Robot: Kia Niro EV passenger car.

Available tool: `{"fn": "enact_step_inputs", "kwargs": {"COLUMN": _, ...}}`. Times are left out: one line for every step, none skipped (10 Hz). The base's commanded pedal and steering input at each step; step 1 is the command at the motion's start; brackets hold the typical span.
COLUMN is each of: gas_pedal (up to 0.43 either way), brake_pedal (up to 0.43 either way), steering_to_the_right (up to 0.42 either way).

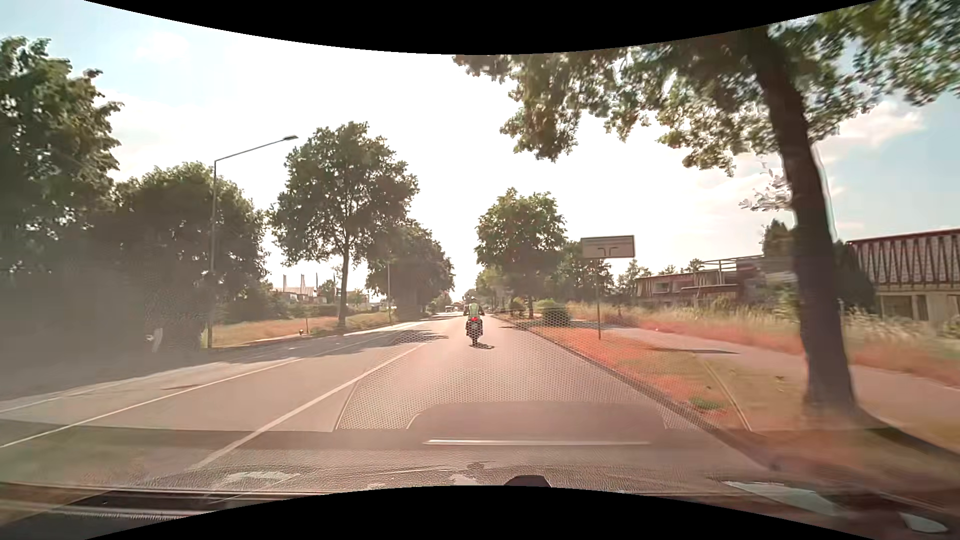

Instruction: Follow the waypoints while adhering to traffic rules and regulations

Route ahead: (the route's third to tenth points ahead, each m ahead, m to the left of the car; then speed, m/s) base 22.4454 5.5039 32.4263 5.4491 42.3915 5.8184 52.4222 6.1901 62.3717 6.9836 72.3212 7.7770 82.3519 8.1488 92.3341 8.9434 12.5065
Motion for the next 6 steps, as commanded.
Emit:
{"fn": "enact_step_inputs", "kwargs": {"gas_pedal": 0.177, "brake_pedal": 0.0, "steering_to_the_right": -0.011}}
{"fn": "enact_step_inputs", "kwargs": {"gas_pedal": 0.177, "brake_pedal": 0.0, "steering_to_the_right": -0.01}}
{"fn": "enact_step_inputs", "kwargs": {"gas_pedal": 0.177, "brake_pedal": 0.0, "steering_to_the_right": -0.01}}
{"fn": "enact_step_inputs", "kwargs": {"gas_pedal": 0.177, "brake_pedal": 0.0, "steering_to_the_right": -0.01}}
{"fn": "enact_step_inputs", "kwargs": {"gas_pedal": 0.177, "brake_pedal": 0.0, "steering_to_the_right": -0.01}}
{"fn": "enact_step_inputs", "kwargs": {"gas_pedal": 0.177, "brake_pedal": 0.0, "steering_to_the_right": -0.01}}
